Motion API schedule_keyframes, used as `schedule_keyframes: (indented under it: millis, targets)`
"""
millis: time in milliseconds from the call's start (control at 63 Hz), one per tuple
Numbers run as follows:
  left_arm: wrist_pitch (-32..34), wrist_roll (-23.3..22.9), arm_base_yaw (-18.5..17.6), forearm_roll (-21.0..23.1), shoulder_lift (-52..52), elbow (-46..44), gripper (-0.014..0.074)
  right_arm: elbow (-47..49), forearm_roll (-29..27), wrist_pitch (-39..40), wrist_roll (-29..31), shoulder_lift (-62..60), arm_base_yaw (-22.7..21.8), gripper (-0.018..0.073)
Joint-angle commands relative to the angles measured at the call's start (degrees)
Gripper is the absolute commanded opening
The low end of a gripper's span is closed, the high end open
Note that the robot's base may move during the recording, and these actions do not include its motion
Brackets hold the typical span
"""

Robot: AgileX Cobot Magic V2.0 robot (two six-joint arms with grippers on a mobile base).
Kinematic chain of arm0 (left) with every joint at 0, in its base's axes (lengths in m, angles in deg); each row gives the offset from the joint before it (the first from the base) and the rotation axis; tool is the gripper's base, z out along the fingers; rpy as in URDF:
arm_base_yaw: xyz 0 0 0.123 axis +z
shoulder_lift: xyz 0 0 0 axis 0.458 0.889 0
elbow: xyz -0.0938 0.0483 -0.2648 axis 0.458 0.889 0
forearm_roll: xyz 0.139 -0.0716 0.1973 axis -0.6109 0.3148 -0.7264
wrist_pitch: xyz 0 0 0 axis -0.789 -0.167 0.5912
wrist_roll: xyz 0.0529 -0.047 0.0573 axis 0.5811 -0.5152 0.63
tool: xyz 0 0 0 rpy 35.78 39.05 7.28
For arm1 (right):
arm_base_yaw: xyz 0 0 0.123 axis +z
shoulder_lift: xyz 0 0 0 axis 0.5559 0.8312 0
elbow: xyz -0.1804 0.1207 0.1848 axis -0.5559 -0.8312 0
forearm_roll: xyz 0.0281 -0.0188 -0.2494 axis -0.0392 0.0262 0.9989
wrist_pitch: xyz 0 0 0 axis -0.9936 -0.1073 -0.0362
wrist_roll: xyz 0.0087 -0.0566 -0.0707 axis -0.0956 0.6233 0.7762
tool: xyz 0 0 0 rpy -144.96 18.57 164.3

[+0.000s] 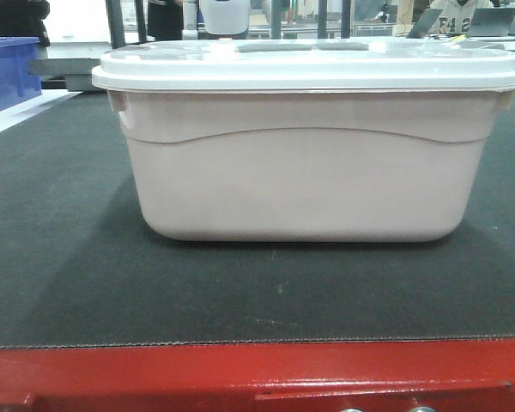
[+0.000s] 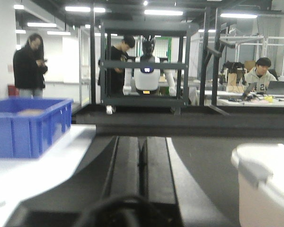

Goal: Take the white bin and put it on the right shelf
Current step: 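Move both grippers to the lid rim handles at the bin's ends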

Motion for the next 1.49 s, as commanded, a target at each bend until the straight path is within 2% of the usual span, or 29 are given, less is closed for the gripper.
schedule_keyframes:
  millis: [0, 64, 127, 286, 334, 413, 588, 731, 842, 905, 1032, 1080, 1096, 1175, 1286, 1350, 1477]
  targets:
    - [-0.9, -0.4, 0.1, -1.0, 6.0, -9.8, -0.0094, 8.9, 0.0, 0.8, 0.5, 3.9, 0.0, 0.0078]
    - [-4.8, -0.4, 0.1, -0.7, 9.6, -14.6, -0.005, 12.7, 0.0, -1.2, 0.4, 7.1, 0.0, 0.0111]
    - [-8.4, -0.4, 0.1, 0.8, 14.2, -19.5, 0.0022, 16.3, 0.0, -2.1, 0.3, 10.7, 0.0, 0.0182]
    - [-15.3, -0.3, -0.2, 4.2, 23.9, -26.1, 0.0283, 20.8, 0.0, -2.6, 0.3, 19.8, 0.0, 0.0463]
    - [-16.1, -0.3, -0.6, 5.2, 26.2, -27.0, 0.0338, 21.7, 0.0, -3.1, 0.3, 22.1, 0.0, 0.055]
    - [-17.1, -0.3, -1.7, 8.5, 30.1, -28.6, 0.0393, 23.5, 0.0, -5.6, 0.2, 26.4, 0.0, 0.0644]
    - [-23.6, -0.3, -3.6, 16.8, 38.3, -34.8, 0.0403, 31.5, -6.0, -17.9, -3.6, 35.1, 0.0, 0.0632]
    - [-31.0, 0.7, -3.6, 24.3, 46.3, -43.4, 0.0403, 42.9, -13.5, -33.5, -4.0, 44.7, -0.1, 0.0632]
    - [-36.0, 8.1, -3.5, 31.5, 53.0, -50.1, 0.0403, 52.1, -17.4, -43.2, -3.4, 52.7, -0.1, 0.0632]
    - [-39.0, 12.5, -2.6, 37.3, 57.1, -53.5, 0.0403, 57.4, -19.8, -48.1, -1.6, 57.5, -0.3, 0.0632]
    - [-46.7, 22.8, 2.1, 52.4, 64.9, -57.3, 0.0403, 65.8, -31.0, -56.9, 7.1, 66.0, -3.3, 0.0632]
    - [-49.4, 26.4, 4.0, 58.1, 67.3, -57.4, 0.0403, 67.3, -37.2, -59.3, 11.6, 68.6, -5.4, 0.0632]
    - [-51.2, 27.9, 5.1, 61.3, 68.4, -57.4, 0.0403, 67.7, -39.6, -60.1, 13.3, 69.4, -6.4, 0.0632]
    - [-57.2, 32.5, 8.3, 68.4, 72.8, -57.4, 0.0403, 68.0, -49.7, -63.1, 19.9, 72.3, -11.1, 0.0632]
    - [-64.2, 36.5, 11.1, 74.4, 78.2, -57.4, 0.0402, 68.0, -60.6, -69.7, 28.6, 76.8, -18.0, 0.0632]
    - [-66.7, 37.7, 11.7, 76.2, 81.2, -57.4, 0.0402, 68.0, -65.6, -73.1, 33.1, 80.2, -21.6, 0.0632]
    - [-69.9, 39.9, 11.7, 78.1, 85.8, -57.4, 0.04, 67.3, -72.0, -77.3, 38.8, 86.5, -24.5, 0.0632]
